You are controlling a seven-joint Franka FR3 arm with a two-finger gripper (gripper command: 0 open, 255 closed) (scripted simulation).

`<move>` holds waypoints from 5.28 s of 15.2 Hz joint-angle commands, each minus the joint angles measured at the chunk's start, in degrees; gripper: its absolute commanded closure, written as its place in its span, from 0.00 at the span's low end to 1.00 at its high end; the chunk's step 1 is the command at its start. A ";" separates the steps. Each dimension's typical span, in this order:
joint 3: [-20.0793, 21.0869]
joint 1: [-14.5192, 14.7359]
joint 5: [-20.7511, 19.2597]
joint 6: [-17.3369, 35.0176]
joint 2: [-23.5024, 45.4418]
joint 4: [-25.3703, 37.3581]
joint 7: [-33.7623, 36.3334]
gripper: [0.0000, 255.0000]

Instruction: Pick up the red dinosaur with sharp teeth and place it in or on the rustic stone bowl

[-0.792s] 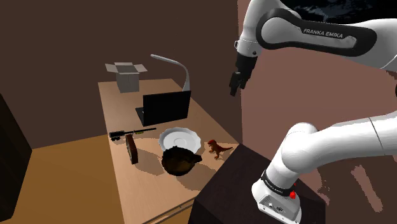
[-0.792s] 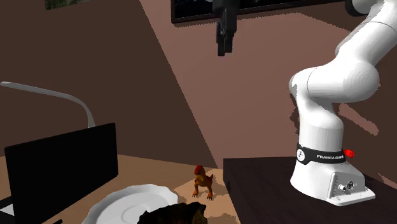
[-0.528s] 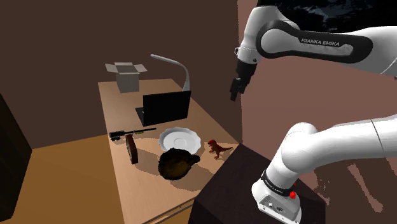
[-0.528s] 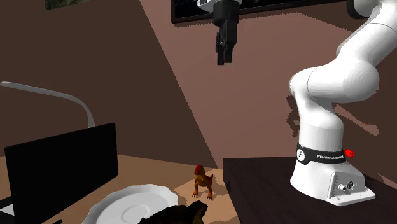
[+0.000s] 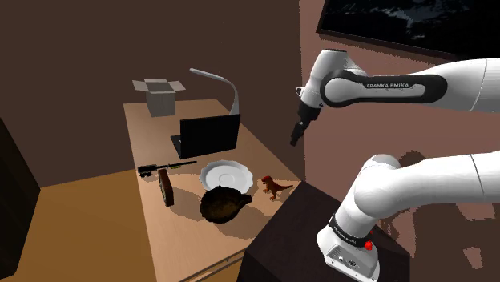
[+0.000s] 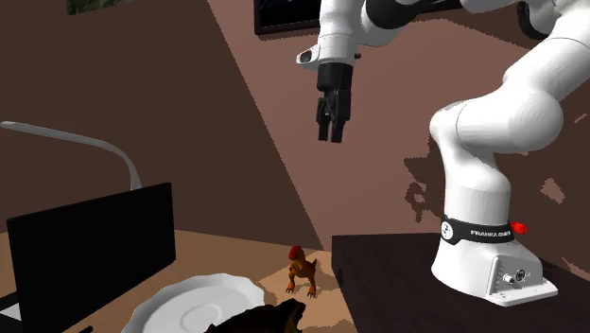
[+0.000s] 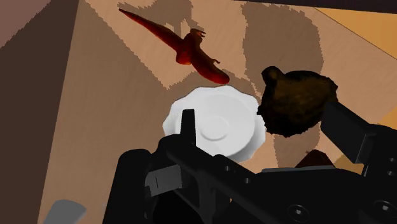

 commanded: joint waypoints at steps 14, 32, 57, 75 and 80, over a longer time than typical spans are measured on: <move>-30.36 9.25 0.28 44.19 26.47 -12.28 -29.75 0.00; -125.91 105.67 21.16 71.76 21.31 -0.89 -61.95 0.00; -109.29 90.33 22.85 63.87 30.24 -3.80 -60.23 1.00; -46.71 27.13 14.64 45.61 31.51 -5.95 -49.18 1.00; -39.69 19.37 9.25 40.33 26.99 -5.50 -44.10 1.00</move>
